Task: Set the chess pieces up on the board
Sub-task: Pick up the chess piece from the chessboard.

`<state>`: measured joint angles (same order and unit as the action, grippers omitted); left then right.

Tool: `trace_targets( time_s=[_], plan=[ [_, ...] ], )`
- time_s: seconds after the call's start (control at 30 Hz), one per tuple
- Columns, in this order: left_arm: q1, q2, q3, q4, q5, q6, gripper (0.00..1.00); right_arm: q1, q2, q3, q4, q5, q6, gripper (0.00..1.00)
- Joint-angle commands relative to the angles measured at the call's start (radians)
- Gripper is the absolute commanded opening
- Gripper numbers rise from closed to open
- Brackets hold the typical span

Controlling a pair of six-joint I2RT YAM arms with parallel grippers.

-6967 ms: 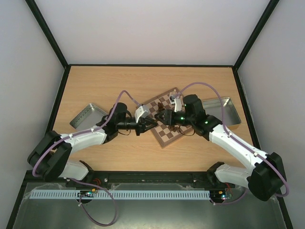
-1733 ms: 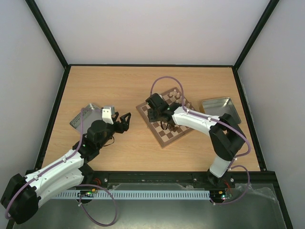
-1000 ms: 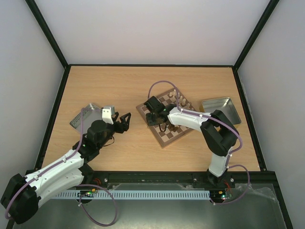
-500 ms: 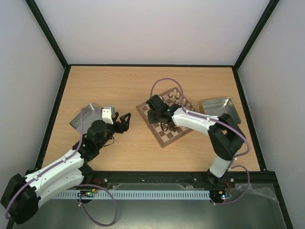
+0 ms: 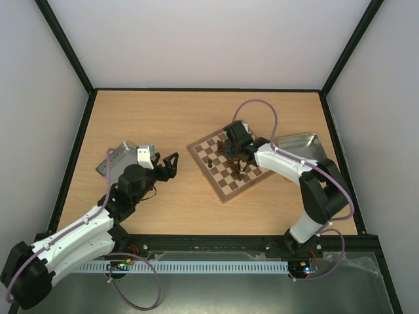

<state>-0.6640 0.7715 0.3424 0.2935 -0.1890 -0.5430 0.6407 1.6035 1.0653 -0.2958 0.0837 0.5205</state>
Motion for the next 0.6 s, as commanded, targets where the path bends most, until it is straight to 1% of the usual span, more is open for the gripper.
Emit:
trace_targets(
  time_s=[0.0,0.1,0.23,0.37,0.57],
  plan=[
    [0.008,-0.027,0.036,-0.027,-0.035,-0.038,0.88,-0.032,0.089,0.036,-0.043,-0.053,-0.026,0.35],
    [0.013,-0.030,0.037,-0.034,-0.036,-0.048,0.92,-0.035,0.128,0.061,-0.049,-0.050,-0.030,0.32],
    [0.017,-0.028,0.035,-0.043,-0.030,-0.053,0.92,-0.036,0.158,0.072,-0.044,-0.039,-0.032,0.26],
    [0.018,-0.028,0.034,-0.043,-0.024,-0.055,0.92,-0.035,0.177,0.083,-0.043,-0.021,-0.037,0.24],
    [0.021,-0.027,0.033,-0.044,-0.020,-0.052,0.92,-0.035,0.194,0.090,-0.051,-0.012,-0.040,0.11]
  ],
)
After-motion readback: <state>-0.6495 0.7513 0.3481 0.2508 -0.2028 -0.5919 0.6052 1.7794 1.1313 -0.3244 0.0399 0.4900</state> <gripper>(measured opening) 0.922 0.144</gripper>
